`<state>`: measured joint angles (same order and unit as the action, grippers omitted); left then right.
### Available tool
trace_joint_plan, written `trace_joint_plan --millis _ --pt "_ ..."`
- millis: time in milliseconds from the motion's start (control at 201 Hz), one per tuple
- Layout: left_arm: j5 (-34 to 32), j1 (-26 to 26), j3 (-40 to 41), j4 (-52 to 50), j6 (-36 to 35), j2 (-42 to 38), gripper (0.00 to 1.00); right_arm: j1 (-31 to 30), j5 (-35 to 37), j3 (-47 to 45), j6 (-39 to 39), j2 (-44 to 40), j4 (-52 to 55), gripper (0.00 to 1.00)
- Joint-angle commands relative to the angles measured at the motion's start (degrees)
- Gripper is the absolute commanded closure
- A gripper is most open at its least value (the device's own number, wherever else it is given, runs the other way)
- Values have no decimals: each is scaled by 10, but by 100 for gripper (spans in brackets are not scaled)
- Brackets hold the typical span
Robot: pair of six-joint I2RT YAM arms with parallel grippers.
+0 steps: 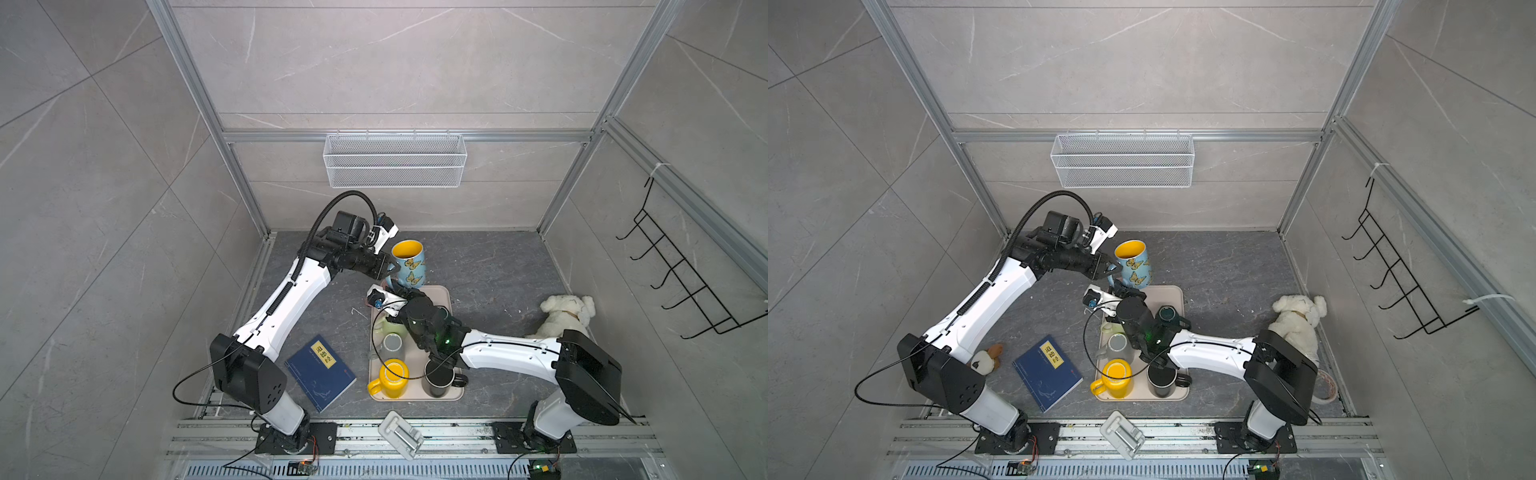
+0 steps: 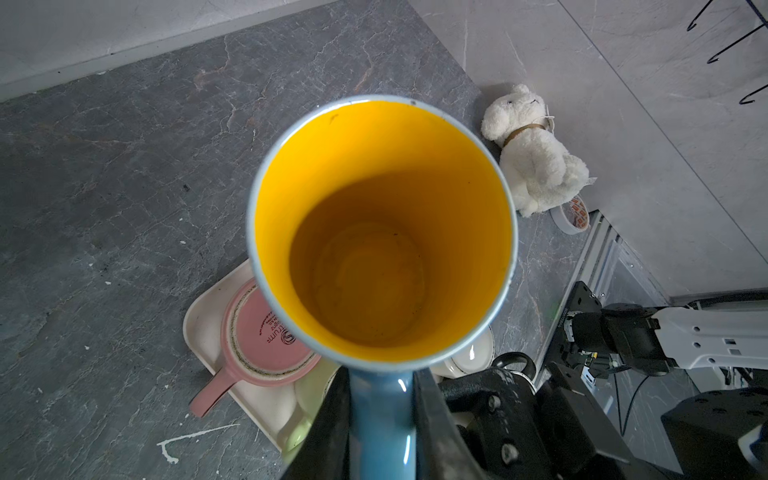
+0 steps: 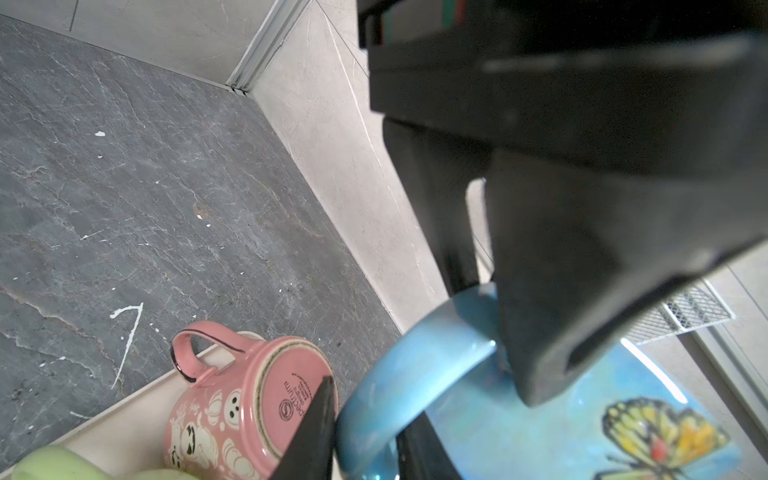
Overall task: Turn the mug right side up
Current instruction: Place the mug at the top-left of the table.
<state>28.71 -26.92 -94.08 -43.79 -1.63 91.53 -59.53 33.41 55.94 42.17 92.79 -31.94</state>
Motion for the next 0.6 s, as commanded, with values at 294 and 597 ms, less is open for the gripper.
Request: trace_joint_plan --millis 294,597 --pt "-53 3 9 30 7 -36 100 -1 35 33 9 -6 -77 65" --pt "-91 2 14 58 16 -43 100 -1 46 18 8 -16 -77 62"
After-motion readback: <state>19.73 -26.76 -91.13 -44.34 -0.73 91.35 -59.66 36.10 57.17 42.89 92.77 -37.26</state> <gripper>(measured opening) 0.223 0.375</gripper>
